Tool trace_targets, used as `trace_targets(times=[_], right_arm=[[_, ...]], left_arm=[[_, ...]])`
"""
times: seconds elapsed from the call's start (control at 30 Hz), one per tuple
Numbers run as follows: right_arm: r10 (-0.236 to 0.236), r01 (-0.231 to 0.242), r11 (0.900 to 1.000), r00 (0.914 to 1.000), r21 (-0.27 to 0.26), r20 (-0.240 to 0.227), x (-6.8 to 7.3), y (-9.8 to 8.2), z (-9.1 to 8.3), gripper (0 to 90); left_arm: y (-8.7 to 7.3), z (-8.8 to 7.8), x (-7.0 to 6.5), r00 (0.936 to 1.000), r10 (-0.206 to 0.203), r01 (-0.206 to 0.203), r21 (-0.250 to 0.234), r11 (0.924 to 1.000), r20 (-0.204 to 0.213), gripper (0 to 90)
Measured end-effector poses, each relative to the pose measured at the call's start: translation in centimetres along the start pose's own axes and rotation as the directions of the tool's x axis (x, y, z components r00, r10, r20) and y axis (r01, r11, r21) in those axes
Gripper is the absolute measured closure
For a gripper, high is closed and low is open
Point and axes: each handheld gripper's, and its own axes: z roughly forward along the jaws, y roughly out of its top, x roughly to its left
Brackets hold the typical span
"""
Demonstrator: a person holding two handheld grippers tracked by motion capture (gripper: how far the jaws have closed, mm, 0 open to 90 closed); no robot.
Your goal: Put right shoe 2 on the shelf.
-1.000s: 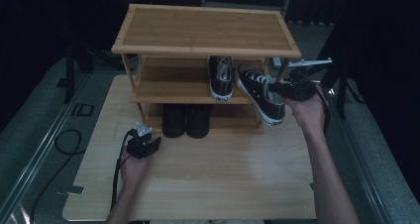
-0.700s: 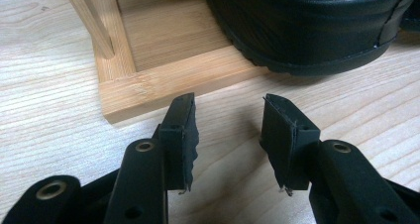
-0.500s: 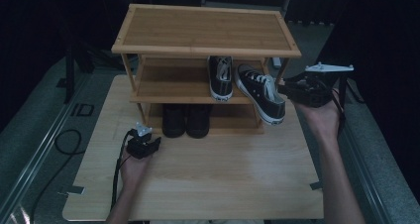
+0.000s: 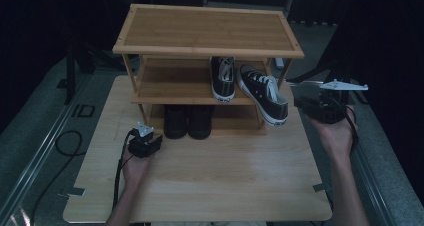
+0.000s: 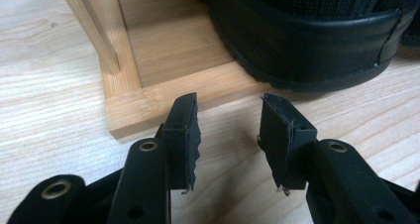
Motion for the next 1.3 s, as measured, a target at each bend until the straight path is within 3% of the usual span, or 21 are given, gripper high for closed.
trace_targets(times=[0.07,0.17,0.23,0.4,0.67,0.87,1.3], right_arm=[[0.007,-0.007,1.0,1.0,0.002,-0.002,0.0,-0.4,0.1,75.1],[0.016,-0.015,1.0,0.9998,0.015,-0.01,0.3,-2.1,0.4,87.9],[0.017,-0.017,1.0,0.9998,0.016,-0.011,0.5,-2.6,0.4,89.7],[0.011,-0.01,1.0,0.9992,0.007,-0.037,1.3,-4.3,0.3,89.9],[-0.003,-0.001,0.999,0.9964,-0.051,-0.085,2.9,-6.2,-1.6,89.9],[-0.029,0.021,0.997,0.9939,-0.07,-0.107,3.7,-6.4,-2.1,89.9],[-0.014,0.006,0.998,0.9903,-0.062,-0.138,4.3,-6.2,-1.2,90.0]], left_arm=[[0.1,0.0,0.0,1.0,0.005,-0.005,-0.003,1.0,-0.008,59.6],[0.2,0.2,0.3,0.9998,0.001,-0.001,-0.014,0.9999,-0.022,63.4],[0.3,0.2,0.4,0.9995,-0.001,0.001,-0.015,0.9999,-0.031,64.3],[0.9,0.6,0.3,0.9991,0.006,-0.007,-0.023,0.9997,-0.042,71.9],[1.6,1.6,0.0,0.9994,0.009,-0.01,-0.019,0.9998,-0.033,88.0],[1.9,2.0,0.2,0.9995,-0.009,0.008,-0.027,0.9996,-0.032,89.7],[2.0,2.4,0.5,0.9978,-0.01,0.008,-0.034,0.9994,-0.065,90.0]])
